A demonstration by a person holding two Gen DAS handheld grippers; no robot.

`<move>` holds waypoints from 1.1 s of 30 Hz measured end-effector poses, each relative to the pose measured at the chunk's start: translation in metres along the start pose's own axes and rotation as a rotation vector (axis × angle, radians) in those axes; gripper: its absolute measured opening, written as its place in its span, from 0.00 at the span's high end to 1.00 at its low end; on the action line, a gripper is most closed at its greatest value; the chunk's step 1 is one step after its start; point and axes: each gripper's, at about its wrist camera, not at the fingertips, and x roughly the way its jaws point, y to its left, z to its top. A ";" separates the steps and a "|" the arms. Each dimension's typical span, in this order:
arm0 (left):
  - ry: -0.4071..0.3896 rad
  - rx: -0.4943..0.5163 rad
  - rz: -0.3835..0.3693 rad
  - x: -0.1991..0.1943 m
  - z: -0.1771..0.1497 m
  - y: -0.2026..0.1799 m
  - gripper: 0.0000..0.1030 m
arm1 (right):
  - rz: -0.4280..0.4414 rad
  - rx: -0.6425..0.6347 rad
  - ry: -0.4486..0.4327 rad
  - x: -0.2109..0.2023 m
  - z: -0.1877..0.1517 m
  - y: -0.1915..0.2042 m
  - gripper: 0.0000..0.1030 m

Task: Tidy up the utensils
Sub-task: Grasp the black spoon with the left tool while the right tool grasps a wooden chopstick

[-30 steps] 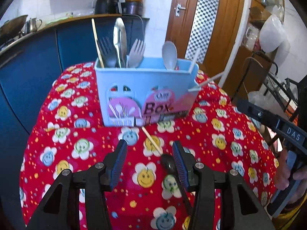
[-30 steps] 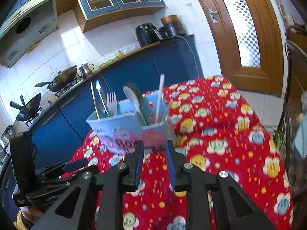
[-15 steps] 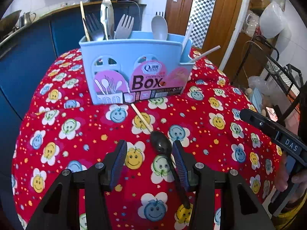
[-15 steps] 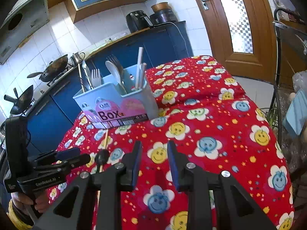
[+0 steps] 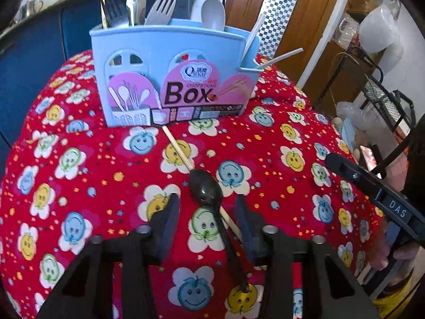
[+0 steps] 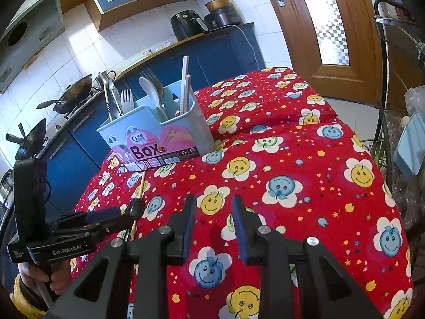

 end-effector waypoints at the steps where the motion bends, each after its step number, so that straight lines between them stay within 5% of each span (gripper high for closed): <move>1: 0.013 -0.002 -0.009 0.002 -0.001 0.000 0.65 | 0.000 -0.001 0.000 0.000 0.000 0.000 0.71; 5: 0.023 0.014 -0.007 0.006 -0.004 -0.005 0.73 | 0.002 0.000 -0.003 0.001 0.000 0.000 0.71; 7: 0.017 -0.001 -0.029 0.007 -0.004 -0.004 0.91 | 0.002 -0.001 -0.001 0.001 0.000 0.001 0.71; 11: 0.000 -0.024 -0.049 0.005 -0.004 0.000 0.97 | 0.002 -0.003 0.000 0.000 0.000 0.002 0.71; 20: -0.078 -0.063 -0.063 -0.021 -0.004 0.019 0.97 | 0.008 -0.029 0.007 0.001 0.002 0.013 0.71; 33: -0.248 -0.076 0.079 -0.061 -0.004 0.059 0.97 | 0.033 -0.112 0.106 0.020 0.006 0.053 0.71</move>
